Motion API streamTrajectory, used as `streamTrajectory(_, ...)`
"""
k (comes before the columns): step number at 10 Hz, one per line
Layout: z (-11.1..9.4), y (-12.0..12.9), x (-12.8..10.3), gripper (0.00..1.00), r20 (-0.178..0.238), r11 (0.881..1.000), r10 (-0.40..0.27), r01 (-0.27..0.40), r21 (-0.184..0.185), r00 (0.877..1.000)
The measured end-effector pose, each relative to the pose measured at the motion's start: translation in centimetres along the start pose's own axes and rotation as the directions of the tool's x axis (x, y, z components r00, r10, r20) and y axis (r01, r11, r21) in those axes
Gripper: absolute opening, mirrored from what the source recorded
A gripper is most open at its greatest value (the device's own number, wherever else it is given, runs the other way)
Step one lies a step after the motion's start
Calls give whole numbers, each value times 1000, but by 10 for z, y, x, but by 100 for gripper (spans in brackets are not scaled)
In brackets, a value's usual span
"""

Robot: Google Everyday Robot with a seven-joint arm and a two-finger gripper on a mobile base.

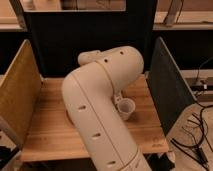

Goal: Drag the ceramic bowl in a circle

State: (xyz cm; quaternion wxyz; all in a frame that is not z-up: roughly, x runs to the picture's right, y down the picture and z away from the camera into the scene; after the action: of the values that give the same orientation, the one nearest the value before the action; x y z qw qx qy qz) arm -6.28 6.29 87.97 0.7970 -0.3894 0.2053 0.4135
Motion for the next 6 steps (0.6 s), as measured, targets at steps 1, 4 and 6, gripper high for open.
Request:
streamTrajectory(1,3,-7,9,14,-1,999,33,-33,-10,999)
streamTrajectory(4,5,-38,30,41,9,987,152,-151,-54,988)
streamTrajectory(6,7,-53,41,61,18,975,205,-203,-95,979)
